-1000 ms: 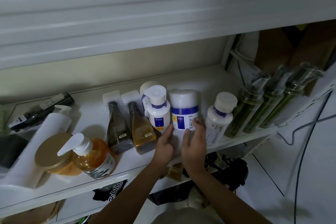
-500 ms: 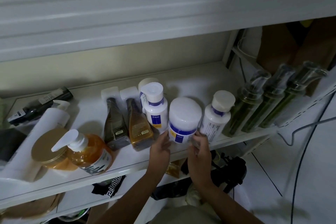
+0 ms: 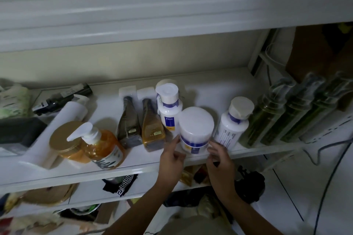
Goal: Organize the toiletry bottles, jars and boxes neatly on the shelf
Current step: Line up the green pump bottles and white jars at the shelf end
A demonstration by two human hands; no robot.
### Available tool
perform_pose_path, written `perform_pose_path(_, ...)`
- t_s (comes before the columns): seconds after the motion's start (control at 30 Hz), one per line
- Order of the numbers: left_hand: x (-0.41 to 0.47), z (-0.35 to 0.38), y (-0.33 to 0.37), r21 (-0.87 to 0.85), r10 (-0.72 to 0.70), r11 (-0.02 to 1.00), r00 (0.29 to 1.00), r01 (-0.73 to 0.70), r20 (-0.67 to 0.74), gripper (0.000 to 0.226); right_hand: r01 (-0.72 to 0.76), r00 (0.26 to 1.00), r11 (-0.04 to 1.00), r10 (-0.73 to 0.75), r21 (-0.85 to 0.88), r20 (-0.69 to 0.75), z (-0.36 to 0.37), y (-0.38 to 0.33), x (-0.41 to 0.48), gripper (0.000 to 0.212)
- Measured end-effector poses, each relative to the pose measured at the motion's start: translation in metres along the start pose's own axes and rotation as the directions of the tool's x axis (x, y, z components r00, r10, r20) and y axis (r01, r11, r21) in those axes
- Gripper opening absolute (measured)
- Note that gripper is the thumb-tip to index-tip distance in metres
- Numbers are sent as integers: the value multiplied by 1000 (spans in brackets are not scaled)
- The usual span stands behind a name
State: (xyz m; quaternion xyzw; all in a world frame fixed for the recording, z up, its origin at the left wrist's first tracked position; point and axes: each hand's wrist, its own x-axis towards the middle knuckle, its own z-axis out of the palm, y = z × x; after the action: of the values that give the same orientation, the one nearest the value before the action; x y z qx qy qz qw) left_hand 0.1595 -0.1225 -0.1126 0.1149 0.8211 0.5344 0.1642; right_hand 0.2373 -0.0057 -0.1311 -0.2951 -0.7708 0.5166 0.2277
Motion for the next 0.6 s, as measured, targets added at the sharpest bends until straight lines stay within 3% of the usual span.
perform_pose_path(0.17, -9, 4, 3, 45, 34, 998, 999, -33, -37, 47, 41, 998, 996, -37, -77, 51, -5, 4, 2, 49)
perform_pose_path(0.3, -5, 4, 1, -30, -48, 998, 999, 48, -20, 38, 121, 991, 974, -129, -190, -29, -9, 6, 2, 36)
perform_pose_path(0.4, -1, 6, 5, -30, -54, 998, 997, 55, 49, 54, 94, 980, 985, -117, -147, -159, -21, 10, 4, 22)
perform_pose_path(0.5, 0, 9, 9, -22, -34, 999, 997, 36, 67, 70, 0, 963, 997, -20, -72, -269, -36, 18, 13, 36)
perform_pose_path(0.6, 2, 10, 11, 12, -7, 1000, 998, 7, 57, 85, -57, 969, 989, 22, -136, -247, -41, 25, 23, 56)
